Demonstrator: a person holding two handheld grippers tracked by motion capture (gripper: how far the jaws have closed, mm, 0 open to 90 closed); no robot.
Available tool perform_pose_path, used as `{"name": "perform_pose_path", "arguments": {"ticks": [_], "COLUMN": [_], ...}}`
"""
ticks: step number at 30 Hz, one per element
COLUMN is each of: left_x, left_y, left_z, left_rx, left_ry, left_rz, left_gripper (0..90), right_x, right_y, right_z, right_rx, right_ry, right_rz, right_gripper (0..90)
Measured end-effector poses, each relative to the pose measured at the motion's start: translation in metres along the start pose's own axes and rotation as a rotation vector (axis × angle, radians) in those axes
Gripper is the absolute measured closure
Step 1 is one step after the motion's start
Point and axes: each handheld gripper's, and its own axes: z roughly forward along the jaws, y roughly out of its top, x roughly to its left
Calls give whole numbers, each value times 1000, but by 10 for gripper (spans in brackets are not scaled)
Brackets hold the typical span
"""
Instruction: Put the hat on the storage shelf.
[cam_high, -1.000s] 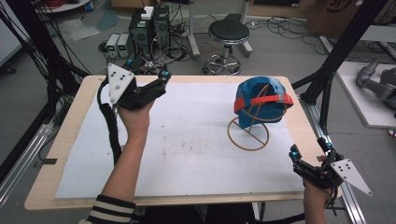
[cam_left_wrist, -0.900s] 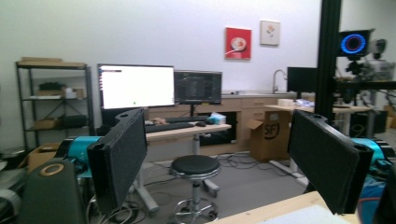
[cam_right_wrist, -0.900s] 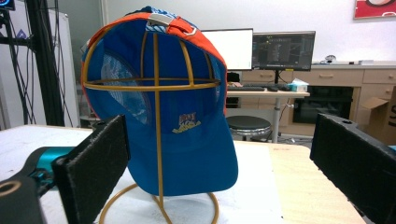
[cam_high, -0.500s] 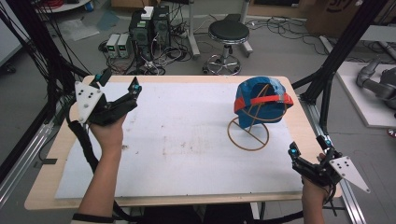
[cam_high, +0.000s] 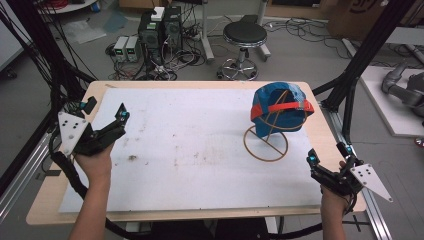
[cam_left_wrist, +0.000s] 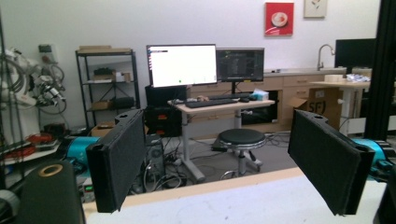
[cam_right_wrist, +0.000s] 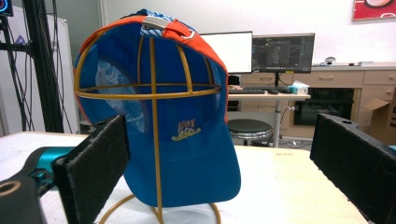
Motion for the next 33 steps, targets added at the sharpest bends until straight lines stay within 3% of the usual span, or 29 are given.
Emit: {"name": "perform_pose_path", "arguments": {"ticks": [9,14,17,20,26,28,33], "left_x": [24,33,36,37,39,40,38], "left_y": [-18,-26,-34,-41,-50,-52,-56], "left_z": [-21,-31,-36,-39,-43,-43,-42], "left_rx": [43,45,44,58,64,65,80], "left_ry": [59,74,121,140,147,131,88], "left_rz": [11,27,11,9,-8,-27,-27], "left_gripper": [192,192,197,196,192,190,181], "right_x": [-3,-5,-5,-5,-10,-12,-15], "right_y": [-1,-3,-4,-4,-5,-6,-7], "right_z": [6,10,12,13,10,9,8], "right_rx": [-2,7,5,1,3,5,3], "right_ry": [-2,-6,-1,5,-7,-12,-18], "right_rz": [-3,3,-4,-12,3,12,19], "right_gripper": [46,46,46,46,46,46,46]}}
